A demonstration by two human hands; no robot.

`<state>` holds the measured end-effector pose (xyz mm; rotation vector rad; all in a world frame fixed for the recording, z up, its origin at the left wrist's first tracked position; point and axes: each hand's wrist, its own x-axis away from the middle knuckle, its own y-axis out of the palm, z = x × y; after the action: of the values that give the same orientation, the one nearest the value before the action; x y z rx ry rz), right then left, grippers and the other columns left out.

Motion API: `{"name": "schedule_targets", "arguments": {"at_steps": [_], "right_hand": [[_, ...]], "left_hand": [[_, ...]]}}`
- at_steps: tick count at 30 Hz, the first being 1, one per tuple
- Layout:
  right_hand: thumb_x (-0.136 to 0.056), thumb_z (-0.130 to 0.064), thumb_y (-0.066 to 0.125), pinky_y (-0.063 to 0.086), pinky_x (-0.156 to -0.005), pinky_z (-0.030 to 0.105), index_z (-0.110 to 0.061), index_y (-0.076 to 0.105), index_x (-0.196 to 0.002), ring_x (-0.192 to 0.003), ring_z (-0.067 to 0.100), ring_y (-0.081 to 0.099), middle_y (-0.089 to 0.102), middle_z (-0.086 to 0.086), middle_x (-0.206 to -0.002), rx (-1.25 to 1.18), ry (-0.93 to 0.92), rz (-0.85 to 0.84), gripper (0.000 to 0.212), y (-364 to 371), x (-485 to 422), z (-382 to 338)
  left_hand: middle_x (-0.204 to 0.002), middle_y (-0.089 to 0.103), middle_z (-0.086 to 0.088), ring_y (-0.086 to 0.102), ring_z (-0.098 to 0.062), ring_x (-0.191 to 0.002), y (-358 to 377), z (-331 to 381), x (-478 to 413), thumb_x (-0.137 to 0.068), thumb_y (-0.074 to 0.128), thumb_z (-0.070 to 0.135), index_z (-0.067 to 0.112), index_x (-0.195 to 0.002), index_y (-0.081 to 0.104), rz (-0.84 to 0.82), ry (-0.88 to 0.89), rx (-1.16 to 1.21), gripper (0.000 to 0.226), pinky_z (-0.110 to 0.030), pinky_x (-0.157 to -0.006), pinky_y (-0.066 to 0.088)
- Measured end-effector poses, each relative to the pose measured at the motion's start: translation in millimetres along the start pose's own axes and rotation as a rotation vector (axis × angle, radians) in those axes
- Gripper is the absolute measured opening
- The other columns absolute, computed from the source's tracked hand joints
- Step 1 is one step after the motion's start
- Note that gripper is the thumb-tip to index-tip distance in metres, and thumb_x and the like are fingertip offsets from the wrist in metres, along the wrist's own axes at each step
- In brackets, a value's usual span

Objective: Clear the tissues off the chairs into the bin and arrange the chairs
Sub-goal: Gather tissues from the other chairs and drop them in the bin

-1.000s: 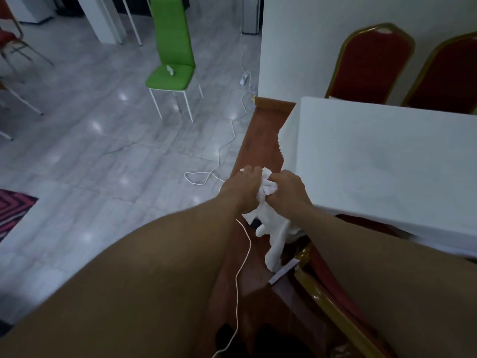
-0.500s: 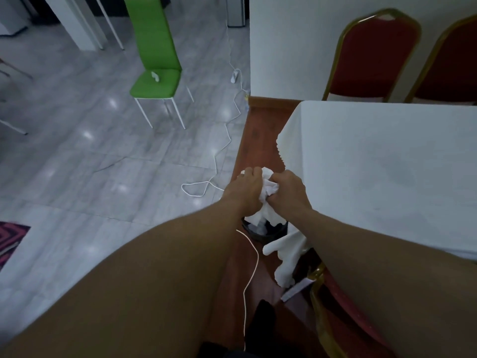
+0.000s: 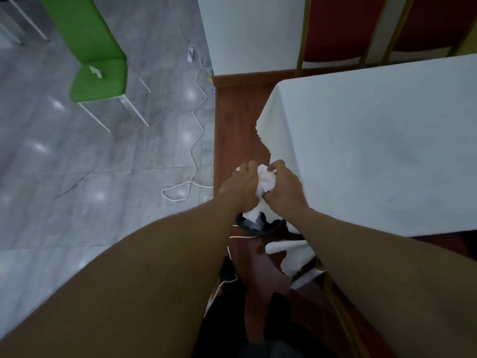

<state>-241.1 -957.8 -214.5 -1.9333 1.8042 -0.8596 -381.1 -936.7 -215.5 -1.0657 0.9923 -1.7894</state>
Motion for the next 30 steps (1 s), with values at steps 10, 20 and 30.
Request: {"name": "schedule_targets", "arguments": {"at_steps": [10,20,30], "right_hand": [[-0.072,-0.009,0.074,0.039,-0.07,0.025,-0.01,0.063,-0.1,-0.083,0.022,0.059,0.061,0.005,-0.091,0.043,0.244,0.091,0.029,89.1,-60.6,41.0],[-0.081,-0.02,0.074,0.039,-0.068,0.026,-0.011,0.066,-0.103,-0.084,0.021,0.06,0.062,0.01,-0.098,-0.005,0.513,0.101,0.025,194.4,-117.3,185.5],[-0.08,-0.011,0.073,0.042,-0.084,0.027,-0.009,0.058,-0.123,-0.109,0.028,0.057,0.052,0.014,-0.124,-0.118,0.76,0.134,0.046,278.8,-165.6,293.5]], "left_hand": [[-0.13,0.048,-0.016,0.054,-0.033,-0.115,67.5,-70.9,-80.5,-0.078,0.076,0.017,0.009,-0.129,0.042,-0.197,-0.007,0.032,0.062,-0.046,-0.092,0.053],[-0.117,0.051,-0.016,0.058,-0.031,-0.096,212.1,-126.9,-178.8,-0.075,0.074,0.004,0.001,-0.125,0.042,-0.307,0.123,0.069,0.059,-0.039,-0.075,0.051],[-0.141,0.042,-0.011,0.049,-0.033,-0.12,352.8,-156.5,-254.0,-0.081,0.072,0.024,0.012,-0.149,0.024,-0.387,0.139,-0.085,0.084,-0.041,-0.093,0.042]]}}
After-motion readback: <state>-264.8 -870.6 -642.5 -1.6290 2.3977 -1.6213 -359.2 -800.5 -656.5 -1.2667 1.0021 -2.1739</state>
